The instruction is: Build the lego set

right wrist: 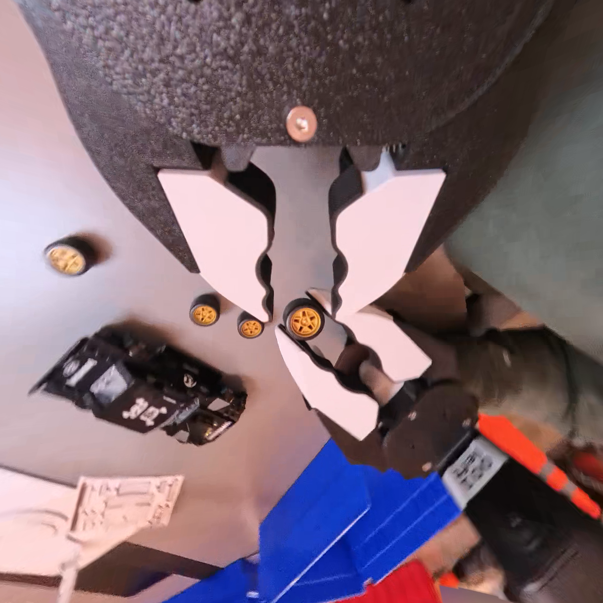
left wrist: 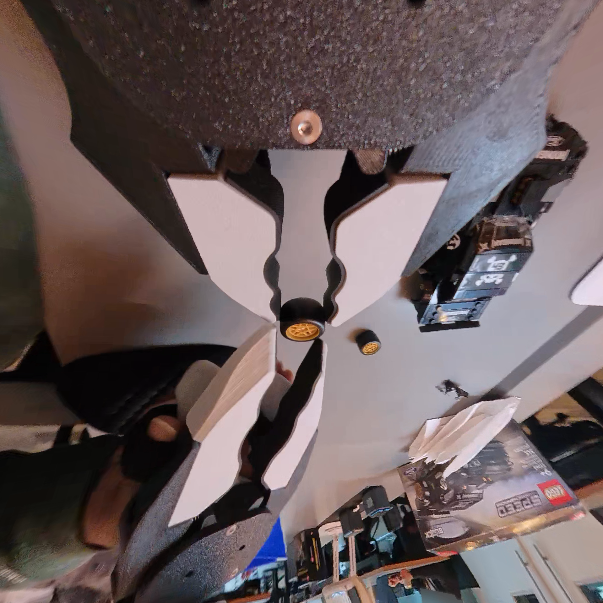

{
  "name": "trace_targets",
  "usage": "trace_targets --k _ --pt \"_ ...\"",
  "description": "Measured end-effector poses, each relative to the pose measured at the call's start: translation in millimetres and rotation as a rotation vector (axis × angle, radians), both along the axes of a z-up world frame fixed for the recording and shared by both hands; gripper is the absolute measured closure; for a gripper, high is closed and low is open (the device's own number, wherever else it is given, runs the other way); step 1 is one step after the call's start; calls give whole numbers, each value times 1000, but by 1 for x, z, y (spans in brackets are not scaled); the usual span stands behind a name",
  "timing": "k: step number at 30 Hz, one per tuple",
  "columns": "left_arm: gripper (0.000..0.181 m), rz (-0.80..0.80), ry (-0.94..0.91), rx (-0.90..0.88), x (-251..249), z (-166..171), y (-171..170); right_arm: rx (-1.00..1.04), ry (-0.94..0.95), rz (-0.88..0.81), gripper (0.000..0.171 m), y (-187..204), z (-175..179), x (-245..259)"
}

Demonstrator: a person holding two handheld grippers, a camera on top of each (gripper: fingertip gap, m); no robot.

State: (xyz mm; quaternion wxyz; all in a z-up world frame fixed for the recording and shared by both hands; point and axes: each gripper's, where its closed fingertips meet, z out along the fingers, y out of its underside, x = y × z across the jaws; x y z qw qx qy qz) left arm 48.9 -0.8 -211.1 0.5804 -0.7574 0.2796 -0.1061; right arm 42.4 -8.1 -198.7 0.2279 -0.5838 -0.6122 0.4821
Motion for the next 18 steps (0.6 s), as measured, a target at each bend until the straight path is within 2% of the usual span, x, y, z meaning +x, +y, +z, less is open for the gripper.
trace_targets --k 5,10,13,15,18 --pt "156 20 90 12 5 -8 2 -57 -23 -136 146 0 -11 -1" --pt "155 7 79 -27 7 -15 3 10 -74 -125 146 4 -17 1" --pt "139 44 50 -50 -5 -15 7 160 -172 -118 146 36 -31 8" --pt "137 98 29 -51 -23 -10 10 239 -259 -100 146 60 -46 12" --pt "136 167 7 -138 -53 -19 10 295 -337 -33 146 72 -62 11"
